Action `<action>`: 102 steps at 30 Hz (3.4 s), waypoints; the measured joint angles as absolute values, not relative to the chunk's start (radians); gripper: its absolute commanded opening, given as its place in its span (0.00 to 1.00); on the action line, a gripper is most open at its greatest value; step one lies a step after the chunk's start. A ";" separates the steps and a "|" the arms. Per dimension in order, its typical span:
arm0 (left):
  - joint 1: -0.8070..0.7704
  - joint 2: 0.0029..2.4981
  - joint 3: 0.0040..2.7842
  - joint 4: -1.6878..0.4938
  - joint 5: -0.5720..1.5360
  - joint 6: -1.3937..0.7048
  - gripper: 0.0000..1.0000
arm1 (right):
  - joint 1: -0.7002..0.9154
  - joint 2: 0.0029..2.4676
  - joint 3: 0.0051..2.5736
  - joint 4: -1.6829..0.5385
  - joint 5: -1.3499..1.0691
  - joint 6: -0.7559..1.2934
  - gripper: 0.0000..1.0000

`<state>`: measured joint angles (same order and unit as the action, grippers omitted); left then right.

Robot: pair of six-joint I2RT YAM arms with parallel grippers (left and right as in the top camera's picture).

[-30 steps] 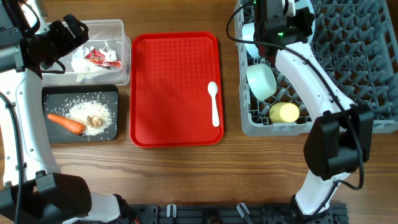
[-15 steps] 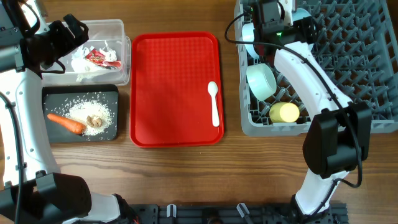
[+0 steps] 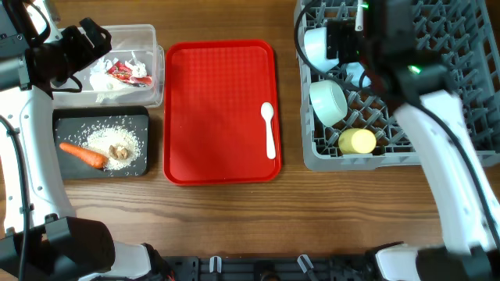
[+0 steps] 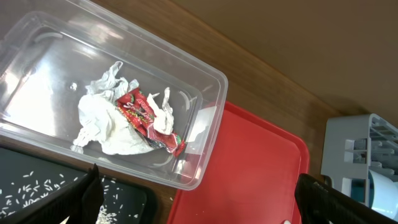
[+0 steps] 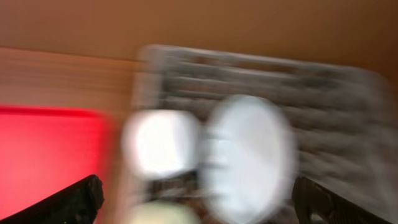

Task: Sort waste into correct bins and load items into the dishwasher rack
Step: 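Stand the plate upright in the rack and release it, then reach the right gripper to the white spoon and grasp it, then carry the spoon to the rack and lay it down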

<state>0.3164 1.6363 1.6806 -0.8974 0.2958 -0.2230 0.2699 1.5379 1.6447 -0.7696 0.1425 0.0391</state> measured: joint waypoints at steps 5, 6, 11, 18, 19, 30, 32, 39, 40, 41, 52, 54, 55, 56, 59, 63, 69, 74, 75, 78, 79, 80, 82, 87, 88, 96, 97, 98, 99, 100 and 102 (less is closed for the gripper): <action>0.316 1.636 1.681 -0.897 0.295 -0.223 1.00 | 0.282 1.522 1.636 -0.760 -0.358 0.060 1.00; 0.316 1.636 1.681 -0.898 0.296 -0.223 1.00 | 0.292 1.536 1.622 -0.756 -0.418 0.061 1.00; 0.316 1.636 1.681 -0.898 0.296 -0.223 1.00 | 0.379 1.626 1.564 -0.763 -0.503 0.077 0.98; 0.316 1.636 1.681 -0.898 0.295 -0.223 1.00 | 0.601 1.813 1.552 -0.849 -0.248 0.193 0.78; 0.316 1.636 1.681 -0.898 0.296 -0.223 1.00 | 0.615 1.831 1.552 -0.855 -0.218 0.202 0.77; 0.316 1.636 1.681 -0.897 0.295 -0.223 1.00 | 0.635 2.083 1.552 -0.876 -0.024 0.227 0.69; 0.316 1.636 1.681 -0.897 0.295 -0.223 1.00 | 0.635 2.103 1.552 -0.876 0.009 0.242 0.68; 0.316 1.636 1.681 -0.898 0.295 -0.223 1.00 | 0.636 2.135 1.552 -0.858 0.043 0.269 0.68; 0.316 1.636 1.681 -0.897 0.296 -0.223 1.00 | 0.637 2.140 1.552 -0.854 0.043 0.268 0.66; 0.316 1.636 1.681 -0.898 0.296 -0.223 1.00 | 0.637 2.149 1.552 -0.852 0.043 0.267 0.63; 0.316 1.636 1.681 -0.897 0.295 -0.223 1.00 | 0.636 2.156 1.555 -0.849 0.030 0.192 0.04; 0.316 1.636 1.681 -0.898 0.296 -0.223 1.00 | 0.636 2.156 1.559 -0.849 0.029 0.189 0.04; 0.316 1.636 1.681 -0.898 0.295 -0.223 1.00 | 0.636 2.152 1.566 -0.849 0.026 0.189 0.04; 0.316 1.636 1.681 -0.897 0.296 -0.223 1.00 | 0.636 2.151 1.573 -0.846 0.026 0.184 0.04; 0.316 1.636 1.681 -0.898 0.295 -0.223 1.00 | 0.636 2.152 1.577 -0.857 0.023 0.178 0.04; 0.316 1.636 1.681 -0.897 0.295 -0.223 1.00 | 0.636 2.157 1.601 -0.912 0.022 0.176 0.04; 0.316 1.636 1.681 -0.897 0.296 -0.223 1.00 | 0.636 2.158 1.618 -0.958 0.003 0.170 0.04; 0.316 1.636 1.681 -0.897 0.296 -0.223 1.00 | 0.636 2.159 1.629 -0.990 -0.008 0.167 0.04; 0.316 1.636 1.681 -0.898 0.295 -0.223 1.00 | 0.636 2.159 1.640 -0.995 -0.009 0.167 0.04; 0.316 1.636 1.681 -0.898 0.295 -0.223 1.00 | 0.636 2.158 1.666 -0.991 -0.012 0.163 0.37; 0.316 1.636 1.681 -0.898 0.296 -0.223 1.00 | 0.636 2.158 1.669 -0.986 -0.019 0.149 0.50; 0.316 1.636 1.681 -0.898 0.295 -0.223 1.00 | 0.636 2.158 1.669 -0.973 -0.028 0.121 0.57; 0.316 1.636 1.681 -0.898 0.295 -0.223 1.00 | 0.637 2.158 1.669 -0.932 -0.038 0.070 0.65; 0.316 1.636 1.681 -0.898 0.295 -0.223 1.00 | 0.639 2.158 1.670 -0.860 -0.052 -0.016 0.69; 0.316 1.636 1.681 -0.898 0.296 -0.223 1.00 | 0.639 2.159 1.670 -0.855 -0.052 -0.026 0.69; 0.316 1.636 1.681 -0.897 0.295 -0.223 1.00 | 0.639 2.220 1.671 -0.840 -0.109 -0.100 0.57; 0.316 1.636 1.681 -0.898 0.295 -0.223 1.00 | 0.639 2.224 1.673 -0.838 -0.114 -0.105 0.52; 0.316 1.636 1.681 -0.898 0.296 -0.223 1.00 | 0.639 2.226 1.675 -0.835 -0.120 -0.111 0.49; 0.316 1.636 1.681 -0.897 0.295 -0.223 1.00 | 0.639 2.227 1.675 -0.832 -0.123 -0.115 0.46; 0.316 1.636 1.681 -0.898 0.296 -0.223 1.00 | 0.639 2.228 1.676 -0.828 -0.124 -0.118 0.44; 0.316 1.636 1.681 -0.898 0.295 -0.223 1.00 | 0.639 2.230 1.676 -0.826 -0.128 -0.122 0.36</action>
